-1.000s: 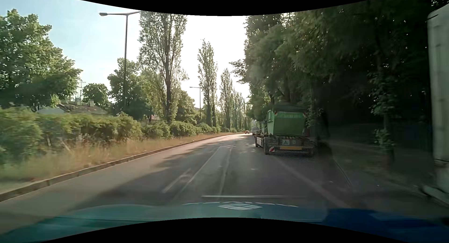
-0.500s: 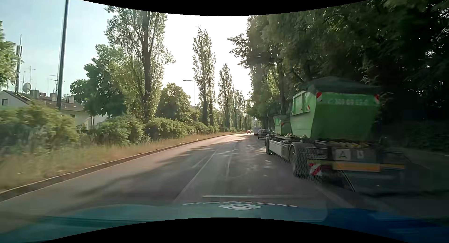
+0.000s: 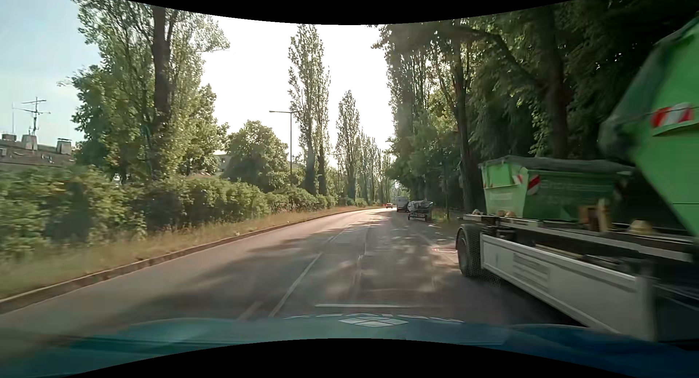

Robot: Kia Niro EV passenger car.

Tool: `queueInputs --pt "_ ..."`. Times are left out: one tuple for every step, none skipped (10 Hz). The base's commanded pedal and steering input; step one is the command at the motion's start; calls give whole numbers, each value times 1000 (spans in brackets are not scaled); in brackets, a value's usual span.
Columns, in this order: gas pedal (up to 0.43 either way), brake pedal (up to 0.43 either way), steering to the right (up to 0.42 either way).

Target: Follow the waypoints while adhering to traffic rules and regulations

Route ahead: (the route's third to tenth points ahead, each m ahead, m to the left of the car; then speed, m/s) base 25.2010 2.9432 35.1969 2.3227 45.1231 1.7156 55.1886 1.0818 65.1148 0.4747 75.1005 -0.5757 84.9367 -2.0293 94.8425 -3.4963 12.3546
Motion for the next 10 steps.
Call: queueInputs --pt "189 0 4" --pt "189 0 4" --pt "189 0 4" --pt "189 0 4" --pt "189 0 4" --pt "189 0 4" --pt "189 0 5" --pt "189 0 5" --pt "189 0 5" --pt "189 0 7"
